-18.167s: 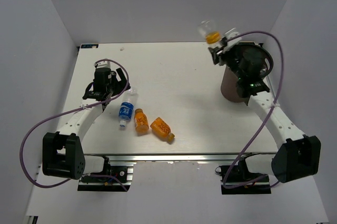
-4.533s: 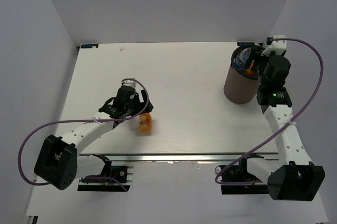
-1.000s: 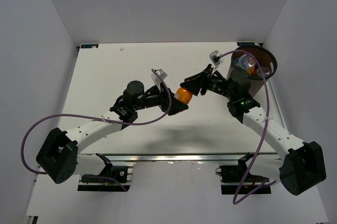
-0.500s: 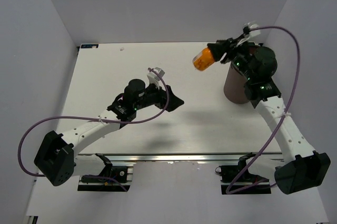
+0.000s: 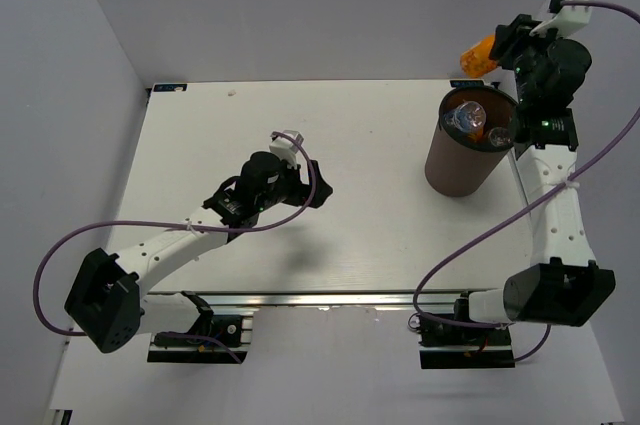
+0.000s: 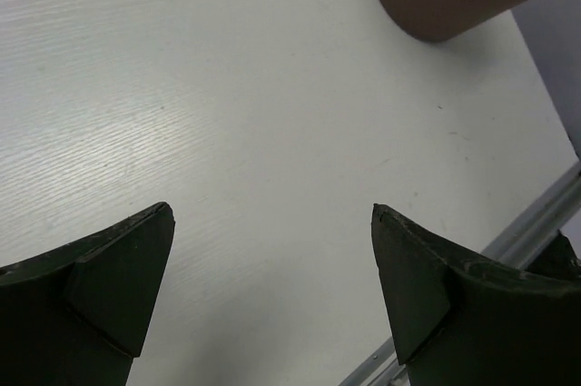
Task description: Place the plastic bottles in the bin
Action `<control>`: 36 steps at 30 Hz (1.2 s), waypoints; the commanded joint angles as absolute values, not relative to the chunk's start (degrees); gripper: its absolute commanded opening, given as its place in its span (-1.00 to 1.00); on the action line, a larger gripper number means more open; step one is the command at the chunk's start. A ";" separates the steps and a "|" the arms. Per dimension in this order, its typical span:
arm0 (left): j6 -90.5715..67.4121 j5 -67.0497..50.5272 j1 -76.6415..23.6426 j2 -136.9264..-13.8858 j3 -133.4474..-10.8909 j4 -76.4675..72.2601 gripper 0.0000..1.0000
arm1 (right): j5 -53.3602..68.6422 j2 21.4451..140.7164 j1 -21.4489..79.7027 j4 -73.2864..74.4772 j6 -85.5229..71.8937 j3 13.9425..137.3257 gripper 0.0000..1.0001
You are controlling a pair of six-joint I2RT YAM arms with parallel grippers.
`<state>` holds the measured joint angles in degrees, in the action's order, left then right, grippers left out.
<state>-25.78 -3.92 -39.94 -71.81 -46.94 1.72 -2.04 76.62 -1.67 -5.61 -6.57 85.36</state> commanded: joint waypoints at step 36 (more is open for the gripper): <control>-25.49 5.80 -39.99 -71.72 -48.34 9.84 0.96 | -6.77 82.80 -6.42 3.43 3.34 79.46 0.05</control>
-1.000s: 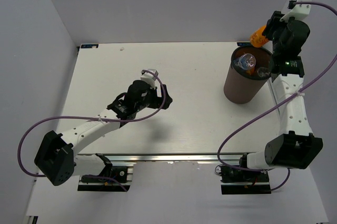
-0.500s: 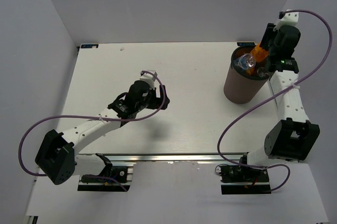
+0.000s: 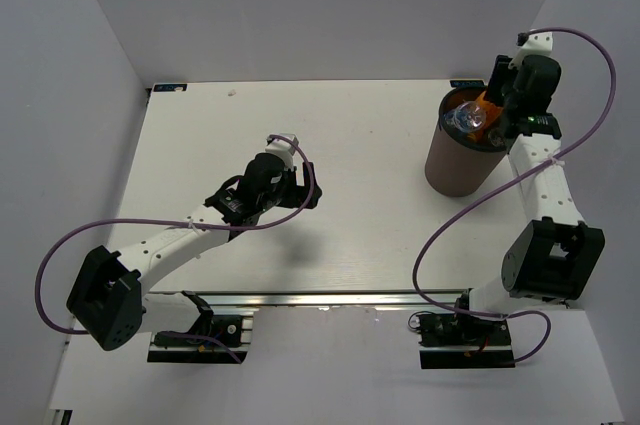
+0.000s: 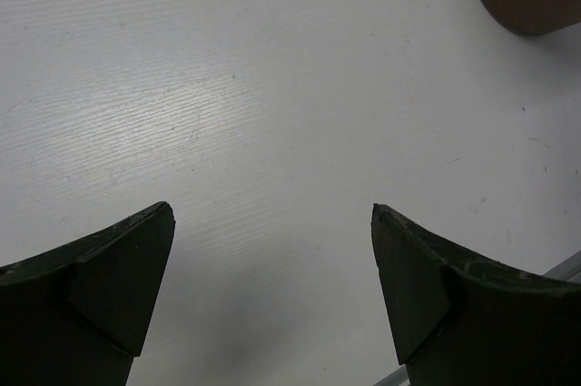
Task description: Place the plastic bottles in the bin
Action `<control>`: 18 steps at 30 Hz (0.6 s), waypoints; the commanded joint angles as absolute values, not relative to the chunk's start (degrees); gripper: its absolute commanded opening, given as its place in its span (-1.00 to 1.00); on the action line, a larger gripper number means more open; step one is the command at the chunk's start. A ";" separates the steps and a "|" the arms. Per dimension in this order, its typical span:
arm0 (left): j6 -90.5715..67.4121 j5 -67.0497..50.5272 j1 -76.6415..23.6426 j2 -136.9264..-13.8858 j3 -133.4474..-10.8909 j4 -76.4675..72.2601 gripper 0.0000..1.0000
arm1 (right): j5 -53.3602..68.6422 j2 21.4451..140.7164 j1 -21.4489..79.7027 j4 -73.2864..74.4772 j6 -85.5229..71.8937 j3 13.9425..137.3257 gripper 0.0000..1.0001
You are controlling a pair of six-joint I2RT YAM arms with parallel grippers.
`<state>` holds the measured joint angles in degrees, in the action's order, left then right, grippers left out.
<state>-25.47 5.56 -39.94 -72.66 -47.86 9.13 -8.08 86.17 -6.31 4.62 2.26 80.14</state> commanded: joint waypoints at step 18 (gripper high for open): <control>-26.19 9.48 -39.99 -72.42 -49.39 10.72 0.97 | -7.57 75.15 -6.42 4.83 2.82 78.40 0.79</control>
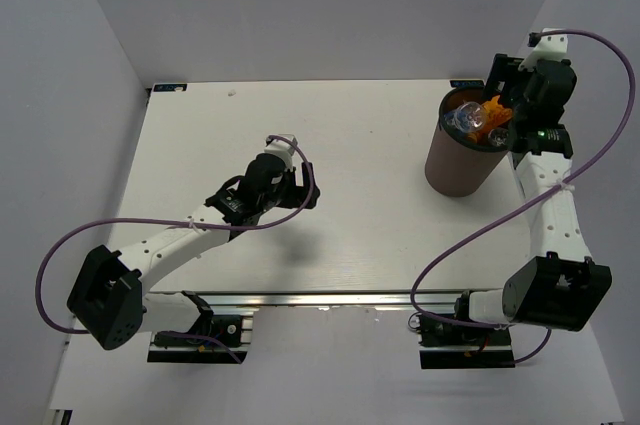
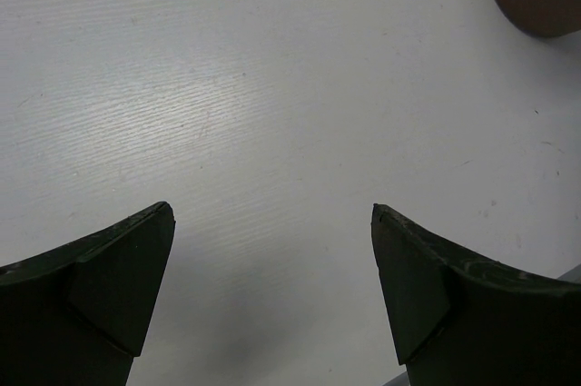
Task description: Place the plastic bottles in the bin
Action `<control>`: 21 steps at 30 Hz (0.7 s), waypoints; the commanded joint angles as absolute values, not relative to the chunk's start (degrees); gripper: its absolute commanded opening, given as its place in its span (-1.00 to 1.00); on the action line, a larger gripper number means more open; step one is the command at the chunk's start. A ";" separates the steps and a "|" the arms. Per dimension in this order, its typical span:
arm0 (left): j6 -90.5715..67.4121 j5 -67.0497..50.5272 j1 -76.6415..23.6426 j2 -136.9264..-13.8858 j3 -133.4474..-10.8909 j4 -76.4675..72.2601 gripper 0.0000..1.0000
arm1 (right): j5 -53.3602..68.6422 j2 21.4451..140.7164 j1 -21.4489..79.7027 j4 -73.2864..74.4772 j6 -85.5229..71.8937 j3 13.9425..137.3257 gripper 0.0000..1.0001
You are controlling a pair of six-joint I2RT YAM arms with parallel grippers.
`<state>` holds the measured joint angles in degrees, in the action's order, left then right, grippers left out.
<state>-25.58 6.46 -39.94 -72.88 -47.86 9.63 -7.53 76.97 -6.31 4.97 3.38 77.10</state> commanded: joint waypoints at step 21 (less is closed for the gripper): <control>-34.54 29.53 -26.11 -64.78 -46.76 14.60 0.96 | 13.88 74.51 18.09 16.61 4.66 84.73 0.79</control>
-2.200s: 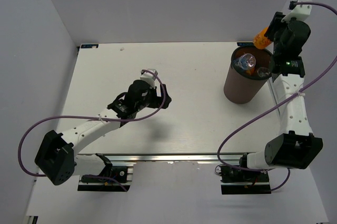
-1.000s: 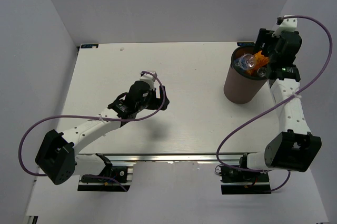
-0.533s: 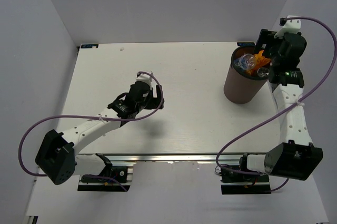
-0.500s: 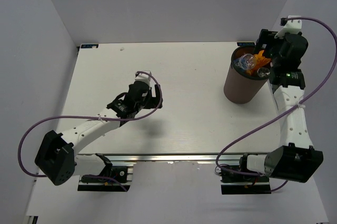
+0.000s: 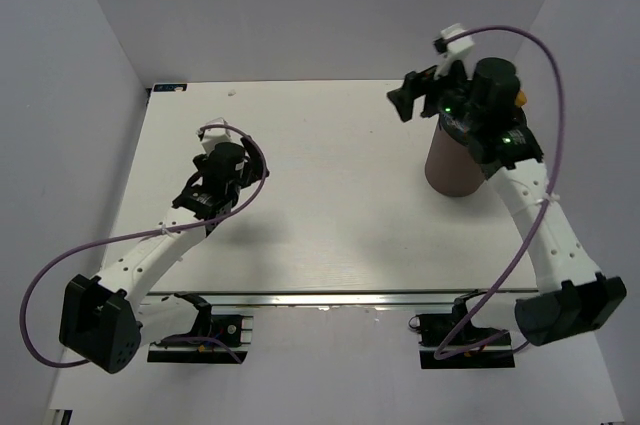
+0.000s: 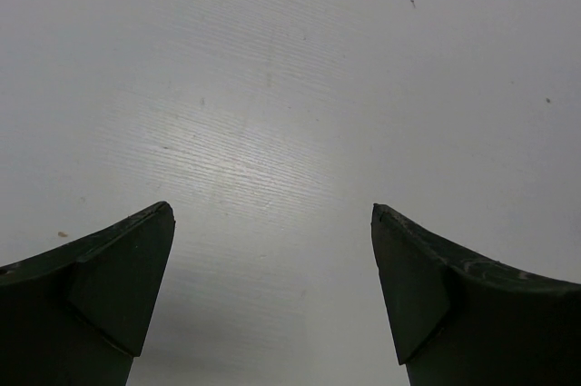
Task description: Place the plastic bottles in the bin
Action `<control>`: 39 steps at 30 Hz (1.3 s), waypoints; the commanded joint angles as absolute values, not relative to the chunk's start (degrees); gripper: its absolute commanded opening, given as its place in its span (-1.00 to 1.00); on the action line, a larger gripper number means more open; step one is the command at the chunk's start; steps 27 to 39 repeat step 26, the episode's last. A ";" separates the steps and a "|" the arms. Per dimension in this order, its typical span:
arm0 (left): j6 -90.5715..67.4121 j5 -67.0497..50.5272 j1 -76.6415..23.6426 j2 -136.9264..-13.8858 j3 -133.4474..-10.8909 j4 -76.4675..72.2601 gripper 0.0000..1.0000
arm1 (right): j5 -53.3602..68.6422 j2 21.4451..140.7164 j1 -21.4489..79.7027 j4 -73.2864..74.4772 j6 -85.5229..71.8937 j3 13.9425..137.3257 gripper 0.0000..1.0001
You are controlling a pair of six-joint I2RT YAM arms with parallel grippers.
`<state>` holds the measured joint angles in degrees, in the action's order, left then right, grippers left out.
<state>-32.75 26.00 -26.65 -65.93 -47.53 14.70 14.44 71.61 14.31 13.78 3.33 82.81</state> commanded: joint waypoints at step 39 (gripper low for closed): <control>-34.98 38.85 -24.70 -60.12 -44.38 13.71 0.96 | 10.81 92.81 28.83 -4.92 -8.26 73.30 0.79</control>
